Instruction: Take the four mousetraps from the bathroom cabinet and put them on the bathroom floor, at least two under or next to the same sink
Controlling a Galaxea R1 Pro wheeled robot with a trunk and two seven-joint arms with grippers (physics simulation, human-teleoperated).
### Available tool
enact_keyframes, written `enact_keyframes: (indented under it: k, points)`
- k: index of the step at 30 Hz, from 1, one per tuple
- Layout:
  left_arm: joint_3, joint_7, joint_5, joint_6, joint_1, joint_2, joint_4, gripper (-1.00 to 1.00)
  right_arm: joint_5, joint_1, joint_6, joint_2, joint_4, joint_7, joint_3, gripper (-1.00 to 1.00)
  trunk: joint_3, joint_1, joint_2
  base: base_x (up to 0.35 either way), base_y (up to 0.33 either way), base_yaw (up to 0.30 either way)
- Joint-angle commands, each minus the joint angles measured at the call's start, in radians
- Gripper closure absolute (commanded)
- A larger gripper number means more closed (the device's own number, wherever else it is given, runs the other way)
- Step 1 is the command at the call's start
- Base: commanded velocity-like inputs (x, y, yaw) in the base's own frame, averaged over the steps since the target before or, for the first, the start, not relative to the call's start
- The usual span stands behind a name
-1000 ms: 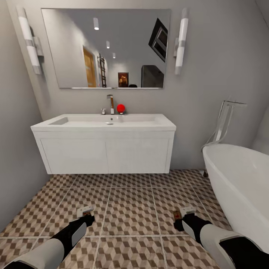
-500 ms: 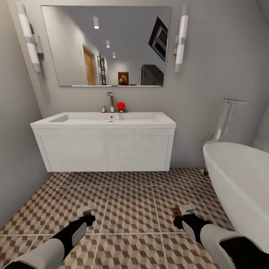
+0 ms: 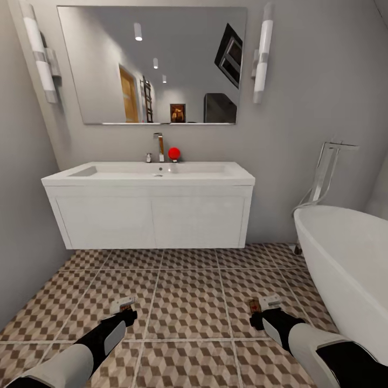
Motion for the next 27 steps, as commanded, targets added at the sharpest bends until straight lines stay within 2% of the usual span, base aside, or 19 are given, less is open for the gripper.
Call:
enact_keyframes:
  k: [1,27]
  points:
    - [-0.009,0.009,0.005,0.006,0.0,0.001,-0.003,1.0,-0.005,-0.001,0.002,0.0,0.001,-0.002,0.008,1.0,-0.001,0.0,0.0,0.263,0.0,0.0]
    - [-0.007,0.01,0.005,0.011,0.0,0.002,0.003,1.0,-0.004,-0.001,0.004,0.001,0.001,-0.002,0.008,1.0,-0.001,0.0,0.0,0.315,0.0,0.0]
